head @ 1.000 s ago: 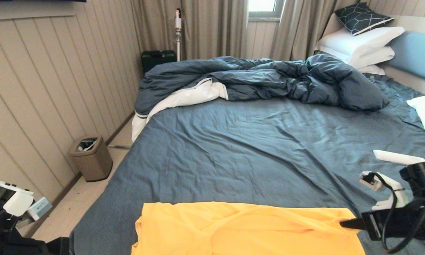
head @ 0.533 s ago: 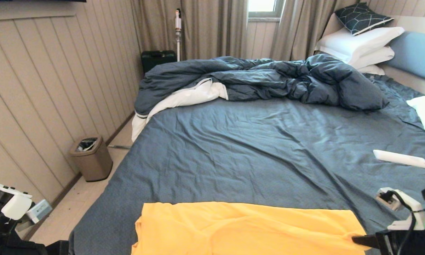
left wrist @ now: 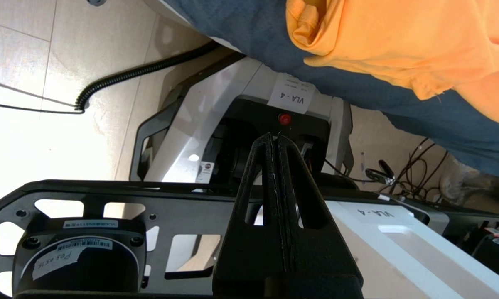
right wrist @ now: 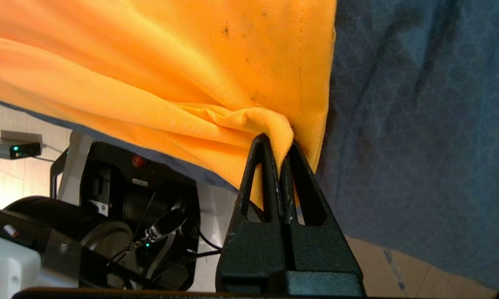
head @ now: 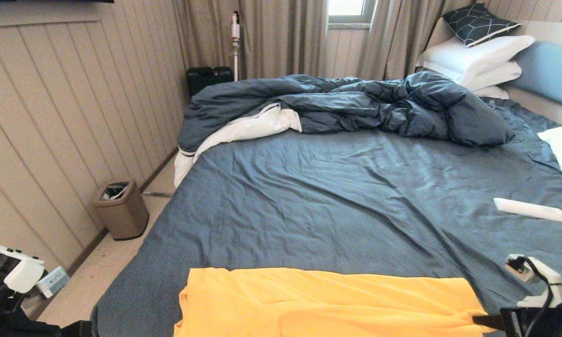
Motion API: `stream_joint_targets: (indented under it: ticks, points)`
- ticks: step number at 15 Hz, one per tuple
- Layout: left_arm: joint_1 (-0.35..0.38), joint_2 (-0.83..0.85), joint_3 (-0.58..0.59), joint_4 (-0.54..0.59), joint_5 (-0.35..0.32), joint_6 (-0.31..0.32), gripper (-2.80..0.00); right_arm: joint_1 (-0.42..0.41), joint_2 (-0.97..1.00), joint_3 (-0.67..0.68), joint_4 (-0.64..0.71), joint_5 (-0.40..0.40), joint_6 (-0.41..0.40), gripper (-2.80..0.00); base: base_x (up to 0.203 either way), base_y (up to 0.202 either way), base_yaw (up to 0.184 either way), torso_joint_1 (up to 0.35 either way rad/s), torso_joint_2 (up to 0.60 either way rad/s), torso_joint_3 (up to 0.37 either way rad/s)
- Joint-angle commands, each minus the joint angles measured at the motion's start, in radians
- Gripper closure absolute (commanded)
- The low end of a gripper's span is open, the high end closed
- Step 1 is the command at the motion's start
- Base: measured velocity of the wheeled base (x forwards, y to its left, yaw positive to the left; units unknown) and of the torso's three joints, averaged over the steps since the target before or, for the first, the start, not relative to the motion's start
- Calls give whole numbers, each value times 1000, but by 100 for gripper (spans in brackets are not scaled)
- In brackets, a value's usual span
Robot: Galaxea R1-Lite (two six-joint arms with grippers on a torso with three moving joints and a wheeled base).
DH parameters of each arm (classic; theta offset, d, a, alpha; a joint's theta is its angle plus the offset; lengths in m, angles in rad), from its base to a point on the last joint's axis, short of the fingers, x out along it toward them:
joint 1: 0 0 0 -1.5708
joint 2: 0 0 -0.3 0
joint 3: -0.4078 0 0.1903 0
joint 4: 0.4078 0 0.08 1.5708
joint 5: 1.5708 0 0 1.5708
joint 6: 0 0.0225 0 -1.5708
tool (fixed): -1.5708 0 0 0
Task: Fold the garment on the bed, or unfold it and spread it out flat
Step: Fold the yellow T-shirt
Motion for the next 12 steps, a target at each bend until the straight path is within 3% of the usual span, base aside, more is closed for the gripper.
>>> stream_joint_targets:
  ticks: [1, 3, 4, 12]
  points:
    - [0, -4, 3, 2, -1, -4, 0, -2, 31, 19, -20, 4, -3, 0, 0, 0, 0, 0, 0, 0]
    - [0, -1, 3, 2, -2, -4, 0, -3, 28, 44, -24, 3, -6, 0, 0, 0, 0, 0, 0, 0]
    - [0, 0, 2, 2, -2, -4, 0, -5, 23, 60, -25, 2, -14, -280, 0, 0, 0, 0, 0, 0]
    - [0, -1, -6, 2, -2, -4, 0, -81, 20, -15, -66, 4, -11, -280, 0, 0, 0, 0, 0, 0]
